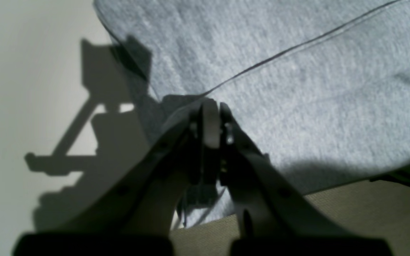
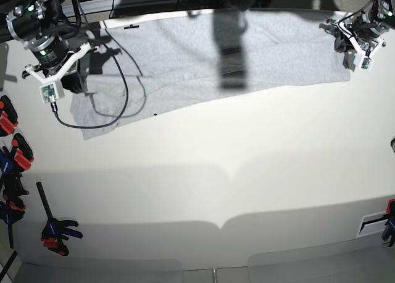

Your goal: Fold the T-shirt properly

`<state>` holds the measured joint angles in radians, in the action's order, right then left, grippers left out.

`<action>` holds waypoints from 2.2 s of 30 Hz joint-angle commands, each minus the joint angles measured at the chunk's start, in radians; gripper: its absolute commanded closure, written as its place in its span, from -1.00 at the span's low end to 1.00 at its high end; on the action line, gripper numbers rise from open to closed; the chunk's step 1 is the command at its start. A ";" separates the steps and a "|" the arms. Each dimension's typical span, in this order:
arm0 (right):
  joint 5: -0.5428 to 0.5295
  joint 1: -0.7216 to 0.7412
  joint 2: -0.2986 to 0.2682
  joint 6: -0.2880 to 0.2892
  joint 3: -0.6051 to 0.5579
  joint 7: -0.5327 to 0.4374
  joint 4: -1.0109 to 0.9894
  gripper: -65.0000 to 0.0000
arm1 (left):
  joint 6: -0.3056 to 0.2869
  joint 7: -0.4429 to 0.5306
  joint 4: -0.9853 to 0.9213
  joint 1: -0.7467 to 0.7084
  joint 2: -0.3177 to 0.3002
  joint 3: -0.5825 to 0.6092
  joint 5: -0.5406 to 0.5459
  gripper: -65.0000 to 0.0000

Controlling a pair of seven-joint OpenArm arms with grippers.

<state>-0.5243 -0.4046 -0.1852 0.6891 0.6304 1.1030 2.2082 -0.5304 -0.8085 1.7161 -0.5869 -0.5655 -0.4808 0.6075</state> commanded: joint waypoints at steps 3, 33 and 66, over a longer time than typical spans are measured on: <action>-0.008 -0.021 -0.011 0.009 0.005 -0.019 0.021 1.00 | -0.005 0.003 0.014 -0.003 -0.016 -0.010 0.028 1.00; -0.012 -0.110 -0.011 0.009 0.145 0.016 0.066 0.78 | -0.009 -0.031 0.014 -0.011 0.019 -0.010 0.030 1.00; 0.053 0.231 -0.006 0.009 -0.100 -0.123 -0.375 0.07 | -0.002 0.103 -0.092 0.182 0.073 -0.006 0.050 0.24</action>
<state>-0.4557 -0.1825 -0.1799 0.6926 0.5243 1.0019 1.8149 -0.5285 -0.7261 1.6112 -0.4088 -0.4740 -0.4786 0.6441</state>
